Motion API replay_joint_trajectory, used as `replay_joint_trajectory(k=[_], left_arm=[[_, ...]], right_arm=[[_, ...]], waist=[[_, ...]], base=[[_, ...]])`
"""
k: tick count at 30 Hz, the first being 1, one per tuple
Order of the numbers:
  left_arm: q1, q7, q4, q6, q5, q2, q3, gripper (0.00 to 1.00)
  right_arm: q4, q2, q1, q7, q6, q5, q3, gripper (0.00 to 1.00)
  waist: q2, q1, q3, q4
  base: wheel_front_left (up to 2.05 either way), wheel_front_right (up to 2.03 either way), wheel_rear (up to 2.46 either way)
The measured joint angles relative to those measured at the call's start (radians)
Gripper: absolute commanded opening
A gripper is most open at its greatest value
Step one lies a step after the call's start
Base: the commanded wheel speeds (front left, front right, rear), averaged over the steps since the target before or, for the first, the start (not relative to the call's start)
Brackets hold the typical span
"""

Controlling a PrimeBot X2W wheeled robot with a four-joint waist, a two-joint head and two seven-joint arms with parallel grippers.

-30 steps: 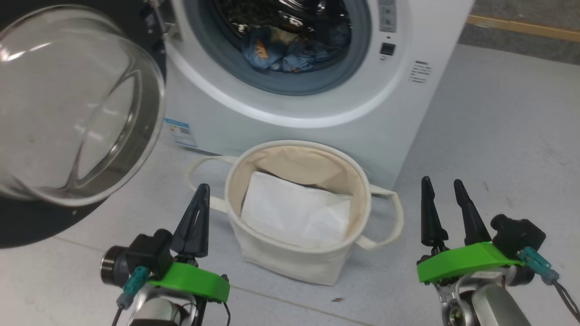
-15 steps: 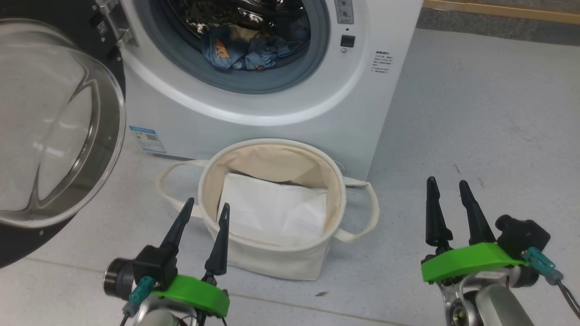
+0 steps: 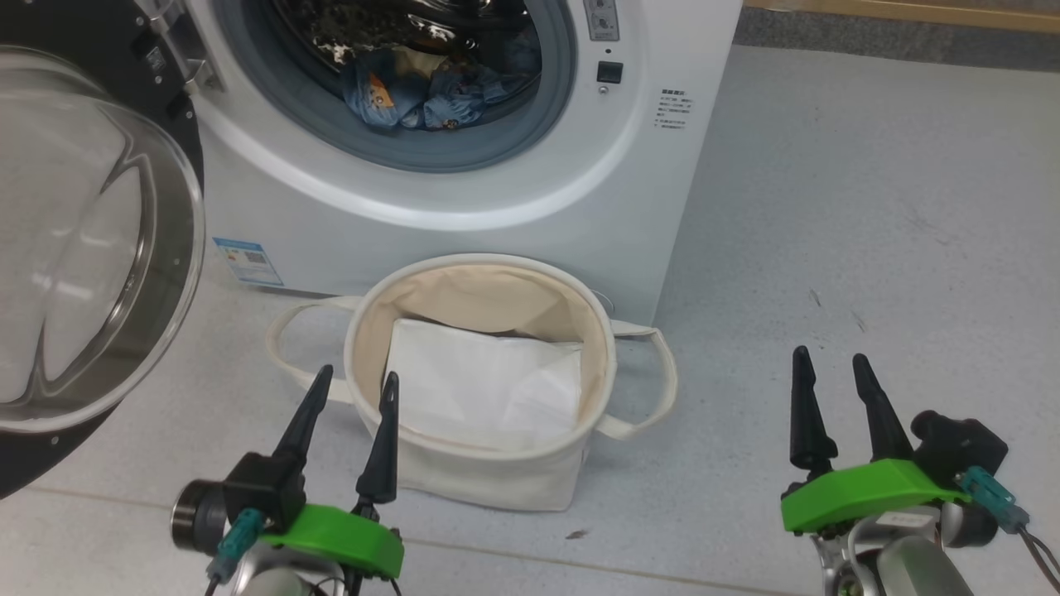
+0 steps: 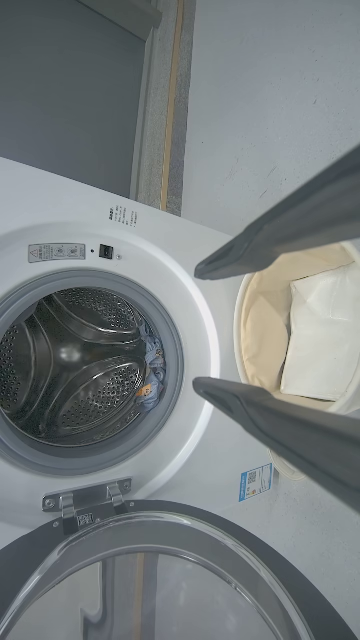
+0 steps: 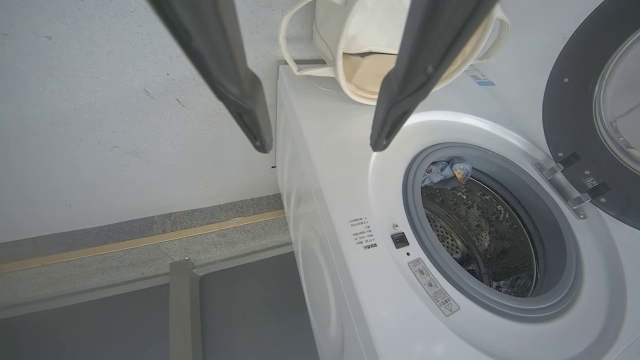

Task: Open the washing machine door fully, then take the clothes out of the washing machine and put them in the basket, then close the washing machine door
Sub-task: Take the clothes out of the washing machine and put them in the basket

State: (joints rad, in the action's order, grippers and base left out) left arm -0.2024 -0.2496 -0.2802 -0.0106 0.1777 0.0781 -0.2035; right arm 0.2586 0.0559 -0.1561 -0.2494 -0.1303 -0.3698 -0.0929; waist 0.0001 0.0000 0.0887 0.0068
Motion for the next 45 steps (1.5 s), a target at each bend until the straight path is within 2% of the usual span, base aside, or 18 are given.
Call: replay_joint_trajectory(k=[30, 45], left_arm=[[0.002, 0.0, 0.015, 0.001, -0.078, -0.019, 0.034, 1.0], [0.003, 0.0, 0.007, -0.009, -0.079, -0.026, 0.039, 1.0]], right_arm=[[0.011, -0.001, -0.004, 0.0, 0.0, 0.0, 0.01, 1.0], [0.017, -0.001, -0.012, 0.0, 0.0, 0.0, 0.008, 1.0]], waist=[[0.0, 0.0, 0.017, 0.005], [0.0, 0.0, 0.028, 0.002]], base=[[0.0, 0.0, 0.0], [0.0, 0.0, 0.0]])
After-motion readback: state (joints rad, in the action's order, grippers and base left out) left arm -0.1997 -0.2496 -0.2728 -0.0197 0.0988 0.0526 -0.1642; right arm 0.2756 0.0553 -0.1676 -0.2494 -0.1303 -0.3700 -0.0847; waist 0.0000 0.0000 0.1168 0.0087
